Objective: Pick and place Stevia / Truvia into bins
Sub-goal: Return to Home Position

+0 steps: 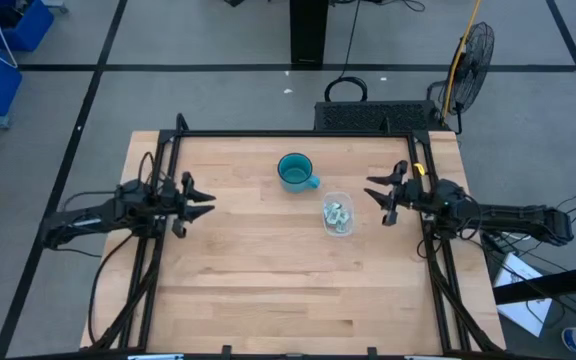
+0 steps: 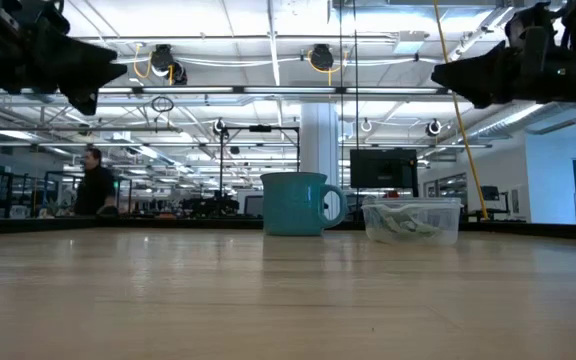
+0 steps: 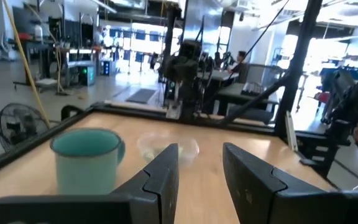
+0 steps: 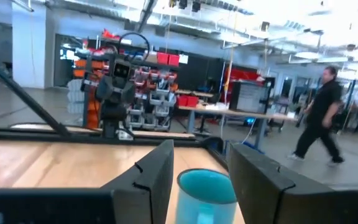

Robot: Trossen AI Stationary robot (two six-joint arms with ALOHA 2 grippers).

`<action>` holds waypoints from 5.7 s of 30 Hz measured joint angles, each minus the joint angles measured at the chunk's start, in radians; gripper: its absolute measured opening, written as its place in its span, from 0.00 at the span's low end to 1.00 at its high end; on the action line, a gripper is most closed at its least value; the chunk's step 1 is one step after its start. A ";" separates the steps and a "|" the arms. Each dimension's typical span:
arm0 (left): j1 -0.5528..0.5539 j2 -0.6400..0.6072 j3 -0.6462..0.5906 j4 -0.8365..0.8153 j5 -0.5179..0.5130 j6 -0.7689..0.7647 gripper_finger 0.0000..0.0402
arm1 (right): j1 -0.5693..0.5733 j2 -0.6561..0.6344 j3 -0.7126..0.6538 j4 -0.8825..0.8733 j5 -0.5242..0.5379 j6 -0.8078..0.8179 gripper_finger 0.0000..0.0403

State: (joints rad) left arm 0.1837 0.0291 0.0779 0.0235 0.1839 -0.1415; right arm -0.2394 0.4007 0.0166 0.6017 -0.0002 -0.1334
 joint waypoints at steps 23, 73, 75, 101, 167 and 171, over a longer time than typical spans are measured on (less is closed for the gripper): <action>0.000 0.013 -0.068 0.023 -0.010 0.036 0.33 | 0.000 0.001 -0.001 -0.002 -0.001 -0.021 0.35; 0.000 0.013 -0.068 0.030 -0.010 0.032 0.33 | 0.000 0.001 -0.002 -0.008 -0.001 -0.009 0.35; 0.000 0.013 -0.067 0.030 -0.010 0.032 0.33 | 0.000 0.001 -0.002 -0.008 -0.001 -0.009 0.35; 0.000 0.013 -0.067 0.030 -0.010 0.032 0.33 | 0.001 0.001 -0.001 -0.008 -0.001 -0.009 0.35; 0.000 0.013 -0.067 0.029 -0.010 0.032 0.33 | 0.001 0.001 -0.001 -0.008 -0.001 -0.009 0.35; 0.000 0.013 -0.067 0.029 -0.010 0.032 0.33 | 0.001 0.001 -0.002 -0.008 -0.001 -0.009 0.35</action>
State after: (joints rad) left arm 0.1836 0.0418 0.0109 0.0529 0.1738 -0.1093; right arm -0.2386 0.4022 0.0151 0.5940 -0.0013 -0.1426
